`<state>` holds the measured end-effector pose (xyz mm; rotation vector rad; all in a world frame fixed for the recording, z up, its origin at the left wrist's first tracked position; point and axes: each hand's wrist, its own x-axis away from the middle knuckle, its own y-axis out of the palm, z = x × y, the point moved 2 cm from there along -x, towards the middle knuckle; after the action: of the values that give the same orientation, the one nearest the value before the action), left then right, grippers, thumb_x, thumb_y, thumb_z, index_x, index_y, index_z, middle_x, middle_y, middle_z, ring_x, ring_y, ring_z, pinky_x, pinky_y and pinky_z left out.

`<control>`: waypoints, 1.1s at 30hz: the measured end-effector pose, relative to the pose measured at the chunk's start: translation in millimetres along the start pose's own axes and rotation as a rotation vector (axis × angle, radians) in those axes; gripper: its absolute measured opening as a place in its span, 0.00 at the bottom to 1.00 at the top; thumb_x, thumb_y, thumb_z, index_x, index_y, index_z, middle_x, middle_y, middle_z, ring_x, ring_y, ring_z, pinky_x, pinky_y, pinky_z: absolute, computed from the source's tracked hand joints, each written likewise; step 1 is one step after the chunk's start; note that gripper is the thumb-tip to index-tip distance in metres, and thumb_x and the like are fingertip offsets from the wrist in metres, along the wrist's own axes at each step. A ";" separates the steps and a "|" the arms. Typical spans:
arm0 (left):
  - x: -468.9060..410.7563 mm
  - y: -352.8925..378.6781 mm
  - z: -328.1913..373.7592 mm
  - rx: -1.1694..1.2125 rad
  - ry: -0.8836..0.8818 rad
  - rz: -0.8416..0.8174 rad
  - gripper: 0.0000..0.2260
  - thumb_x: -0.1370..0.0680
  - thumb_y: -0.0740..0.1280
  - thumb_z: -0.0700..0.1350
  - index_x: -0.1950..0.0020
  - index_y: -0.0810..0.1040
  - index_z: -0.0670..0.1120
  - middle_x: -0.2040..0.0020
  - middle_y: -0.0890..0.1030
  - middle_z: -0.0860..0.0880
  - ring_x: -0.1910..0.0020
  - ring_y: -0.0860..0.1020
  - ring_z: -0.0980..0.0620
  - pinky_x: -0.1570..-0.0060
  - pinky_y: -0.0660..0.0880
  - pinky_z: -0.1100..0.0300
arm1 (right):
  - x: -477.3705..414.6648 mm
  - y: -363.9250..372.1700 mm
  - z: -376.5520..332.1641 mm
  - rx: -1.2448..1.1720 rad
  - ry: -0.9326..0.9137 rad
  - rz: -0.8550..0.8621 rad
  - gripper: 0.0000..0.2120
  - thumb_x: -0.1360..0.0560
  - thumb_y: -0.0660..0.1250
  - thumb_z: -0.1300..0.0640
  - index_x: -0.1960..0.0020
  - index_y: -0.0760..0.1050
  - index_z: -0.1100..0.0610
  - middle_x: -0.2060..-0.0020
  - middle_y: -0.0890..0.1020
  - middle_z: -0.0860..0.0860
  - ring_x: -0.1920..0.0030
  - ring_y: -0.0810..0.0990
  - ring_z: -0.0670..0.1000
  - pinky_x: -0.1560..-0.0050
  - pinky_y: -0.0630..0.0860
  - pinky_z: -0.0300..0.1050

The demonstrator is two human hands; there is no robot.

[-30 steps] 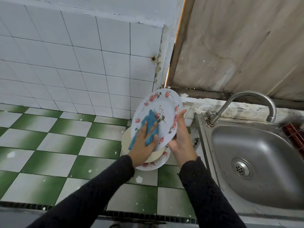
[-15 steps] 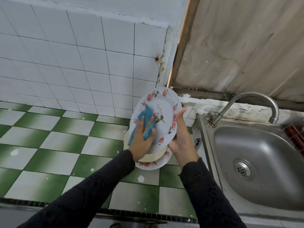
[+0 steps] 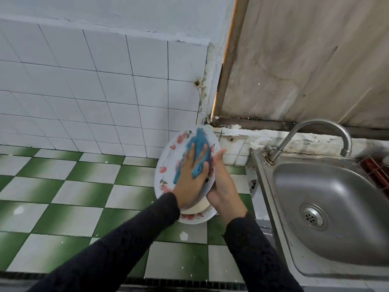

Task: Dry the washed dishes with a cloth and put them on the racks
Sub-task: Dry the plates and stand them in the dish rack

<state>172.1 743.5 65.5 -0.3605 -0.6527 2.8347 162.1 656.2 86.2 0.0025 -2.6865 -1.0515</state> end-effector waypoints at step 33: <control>-43.2 -76.4 -29.4 -0.400 0.129 -0.154 0.26 0.21 0.46 0.63 0.25 0.38 0.66 0.21 0.35 0.53 0.22 0.34 0.52 0.24 0.34 0.51 | 12.7 31.0 32.7 0.008 -0.032 0.144 0.38 0.23 0.50 0.30 0.25 0.69 0.54 0.33 0.79 0.59 0.32 0.77 0.60 0.26 0.66 0.62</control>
<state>232.6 811.4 82.5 -0.5256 -1.1658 2.5004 144.9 699.8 86.8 -0.2044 -2.6728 -1.0048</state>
